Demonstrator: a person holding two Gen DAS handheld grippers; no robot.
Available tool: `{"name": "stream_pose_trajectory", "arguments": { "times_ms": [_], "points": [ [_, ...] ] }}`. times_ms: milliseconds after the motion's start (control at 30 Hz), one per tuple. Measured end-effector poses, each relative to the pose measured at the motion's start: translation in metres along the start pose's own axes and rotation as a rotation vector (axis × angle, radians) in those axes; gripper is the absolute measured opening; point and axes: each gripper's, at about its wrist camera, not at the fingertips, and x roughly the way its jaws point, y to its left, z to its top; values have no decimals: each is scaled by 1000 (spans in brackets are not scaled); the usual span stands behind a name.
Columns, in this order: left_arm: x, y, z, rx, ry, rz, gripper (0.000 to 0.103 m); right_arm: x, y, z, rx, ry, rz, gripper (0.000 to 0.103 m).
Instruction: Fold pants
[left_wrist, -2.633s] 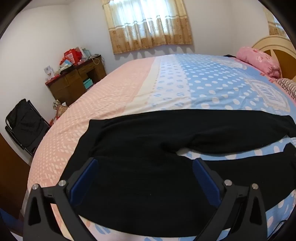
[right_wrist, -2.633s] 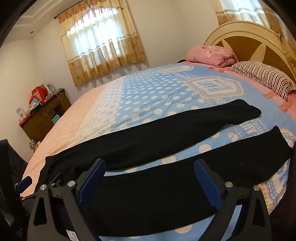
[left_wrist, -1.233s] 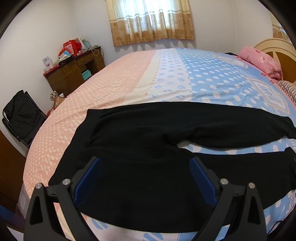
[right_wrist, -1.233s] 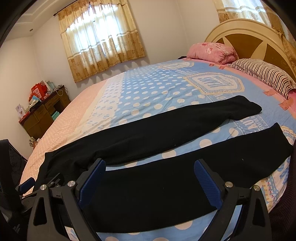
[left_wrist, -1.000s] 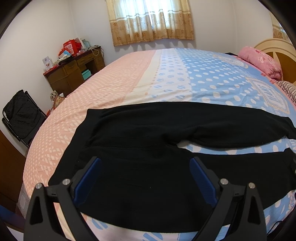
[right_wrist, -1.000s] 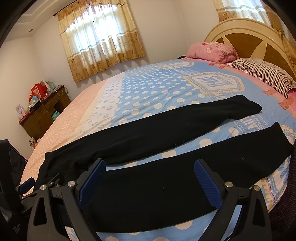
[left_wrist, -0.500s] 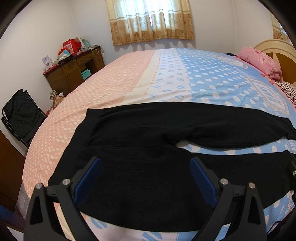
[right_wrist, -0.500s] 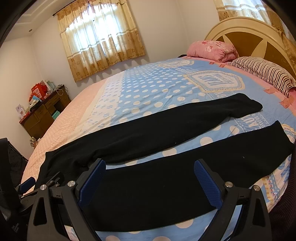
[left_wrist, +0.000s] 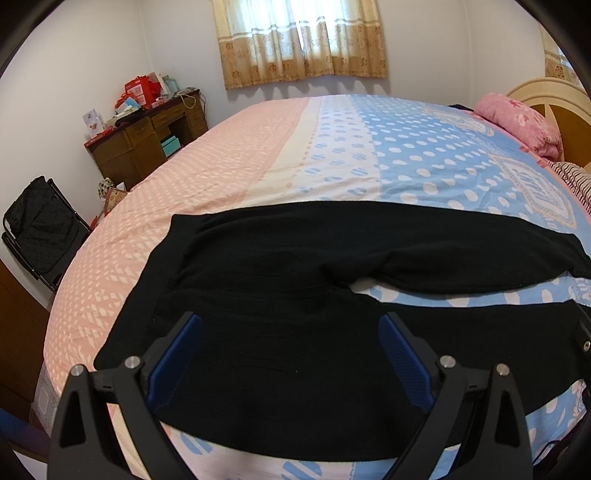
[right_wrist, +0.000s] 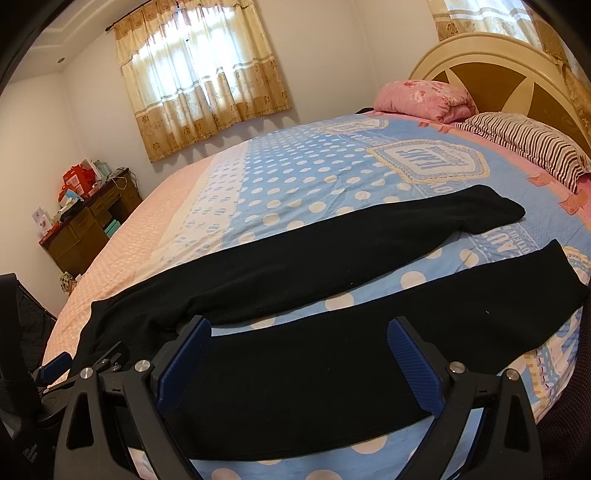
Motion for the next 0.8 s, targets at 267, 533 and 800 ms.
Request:
{"name": "stream_pose_trajectory", "arguments": {
  "times_ms": [267, 533, 800],
  "points": [
    [4, 1, -1, 3, 11, 2, 99, 2, 2, -1, 2, 5, 3, 98],
    [13, 3, -3, -4, 45, -8, 99, 10, 1, -3, -1, 31, 4, 98],
    [27, 36, 4, -21, 55, 0, 103, 34, 12, 22, -97, 87, 113, 98]
  ]
}}
